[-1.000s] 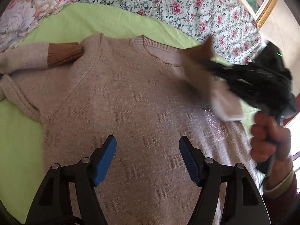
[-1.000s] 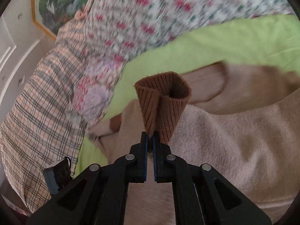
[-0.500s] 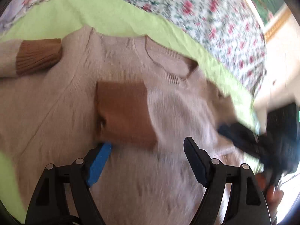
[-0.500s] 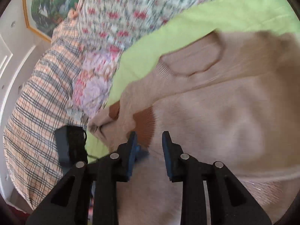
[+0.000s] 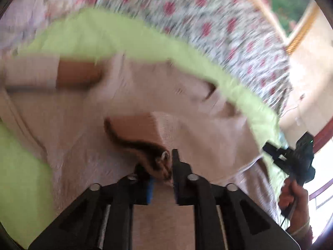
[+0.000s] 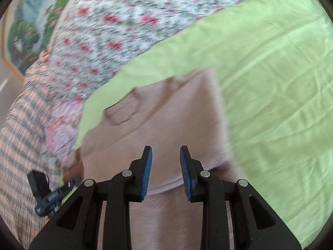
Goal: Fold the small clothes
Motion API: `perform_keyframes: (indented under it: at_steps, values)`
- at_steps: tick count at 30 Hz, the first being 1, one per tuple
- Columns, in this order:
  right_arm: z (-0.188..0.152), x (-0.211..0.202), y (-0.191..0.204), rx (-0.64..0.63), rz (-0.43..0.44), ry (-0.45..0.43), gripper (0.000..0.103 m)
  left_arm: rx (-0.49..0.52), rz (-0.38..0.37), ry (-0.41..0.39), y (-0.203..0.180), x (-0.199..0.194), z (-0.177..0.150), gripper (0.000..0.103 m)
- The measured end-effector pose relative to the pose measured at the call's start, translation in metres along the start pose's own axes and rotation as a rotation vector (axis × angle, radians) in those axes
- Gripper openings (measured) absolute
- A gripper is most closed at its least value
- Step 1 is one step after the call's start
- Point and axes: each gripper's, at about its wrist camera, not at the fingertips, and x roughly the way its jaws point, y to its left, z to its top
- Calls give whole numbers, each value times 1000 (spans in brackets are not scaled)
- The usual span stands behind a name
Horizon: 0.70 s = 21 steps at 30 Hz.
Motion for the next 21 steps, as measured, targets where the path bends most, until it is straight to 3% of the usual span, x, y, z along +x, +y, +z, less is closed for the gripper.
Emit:
perform_keyframes:
  at_steps: [2,5,9,10,11,14,18,21]
  values:
    - [13,7,-7,-14,-57,-5,29,-35,-22,24,8,9,3,29]
    - [31,25,-16,-44,-146,5,29,-22,3,22,9,17,6,23]
    - [42,57,-32,-39,-145,88,31,25,26,17,2,21,3,16]
    - [42,64,-31,-55,-122,111,29,32,29,18,3,21,0,13]
    - [42,61,-28,-84,-124,98,7,38,31,18,2,20,0,9]
    - [51,37,-28,-93,-132,5,8,85,33,-18,-7,11,2,8]
    - [44,55,-35,-123,-217,80,8,102,70,5,-11,21,4,8]
    - [39,40,-21,-151,-292,18,14,104,64,20,-6,16,-1,9]
